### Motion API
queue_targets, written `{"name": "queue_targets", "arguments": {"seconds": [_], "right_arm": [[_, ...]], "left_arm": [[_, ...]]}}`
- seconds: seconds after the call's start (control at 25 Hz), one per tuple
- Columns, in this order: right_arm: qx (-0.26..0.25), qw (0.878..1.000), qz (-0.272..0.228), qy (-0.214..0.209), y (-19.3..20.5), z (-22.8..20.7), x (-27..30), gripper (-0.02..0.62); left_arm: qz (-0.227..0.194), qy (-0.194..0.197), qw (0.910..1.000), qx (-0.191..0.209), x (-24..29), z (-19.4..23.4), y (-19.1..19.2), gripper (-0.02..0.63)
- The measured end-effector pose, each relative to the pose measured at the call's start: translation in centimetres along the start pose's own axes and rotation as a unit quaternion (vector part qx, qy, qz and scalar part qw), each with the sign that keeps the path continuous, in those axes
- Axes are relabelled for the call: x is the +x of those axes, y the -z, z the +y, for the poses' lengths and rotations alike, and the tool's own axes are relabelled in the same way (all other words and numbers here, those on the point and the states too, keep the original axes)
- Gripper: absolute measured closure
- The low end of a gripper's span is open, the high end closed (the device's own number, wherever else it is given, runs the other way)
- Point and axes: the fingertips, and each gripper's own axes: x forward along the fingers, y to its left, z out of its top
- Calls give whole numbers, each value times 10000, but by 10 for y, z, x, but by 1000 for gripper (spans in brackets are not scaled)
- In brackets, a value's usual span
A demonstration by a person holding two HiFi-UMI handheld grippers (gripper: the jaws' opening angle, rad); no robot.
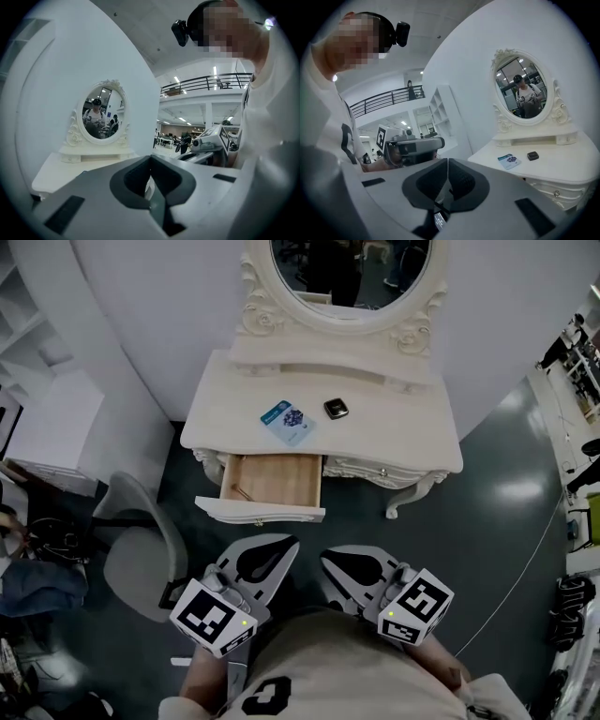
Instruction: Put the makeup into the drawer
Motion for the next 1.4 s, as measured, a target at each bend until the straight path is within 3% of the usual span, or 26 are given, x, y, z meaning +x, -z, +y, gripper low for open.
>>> {"name": "queue_targets", "arguments": {"seconds": [0.44,0.84,1.4], "right_arm": [[-2,9990,118,423,-11,-1,70,568],[-11,9993,105,360,-20,-22,94,568],[413,9979,120,480,-27,-120,82,568]], "left_arm": [[-113,590,9981,-167,-17,58,0,552],[-163,634,9976,-234,-2,78,-7,552],[262,598,9967,-486,83,108,-3,552]]}}
